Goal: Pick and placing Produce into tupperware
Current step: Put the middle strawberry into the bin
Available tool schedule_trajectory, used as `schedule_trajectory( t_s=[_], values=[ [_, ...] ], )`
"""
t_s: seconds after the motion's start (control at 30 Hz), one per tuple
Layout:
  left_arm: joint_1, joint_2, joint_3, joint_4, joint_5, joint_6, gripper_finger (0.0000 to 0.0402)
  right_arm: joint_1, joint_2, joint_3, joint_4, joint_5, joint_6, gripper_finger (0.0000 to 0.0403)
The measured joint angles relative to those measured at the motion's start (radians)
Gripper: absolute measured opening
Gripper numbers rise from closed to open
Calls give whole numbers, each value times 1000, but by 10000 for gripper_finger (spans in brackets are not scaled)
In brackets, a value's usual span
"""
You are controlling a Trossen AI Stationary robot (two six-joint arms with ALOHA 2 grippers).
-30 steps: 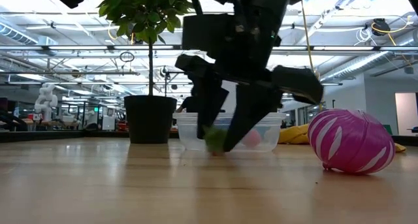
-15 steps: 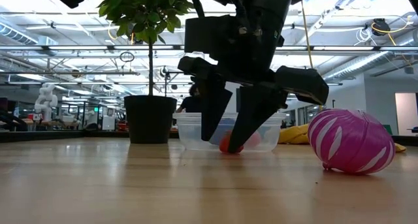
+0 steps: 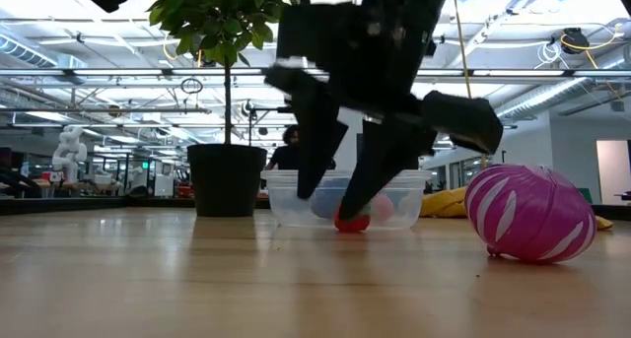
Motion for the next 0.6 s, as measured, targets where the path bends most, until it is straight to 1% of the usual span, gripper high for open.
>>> schedule_trajectory(
  t_s=[0.07,0.2,0.4,0.6],
  values=[
    [0,0,0,11,0,0,177,10,-1,18,-23,28,-2,189],
    [-2,0,0,21,0,0,177,17,-2,46,-111,30,30,189],
    [-3,0,0,46,0,31,177,17,-2,47,-241,29,96,189],
    [-1,0,0,48,-8,43,177,16,-2,47,-261,27,106,189]
  ],
)
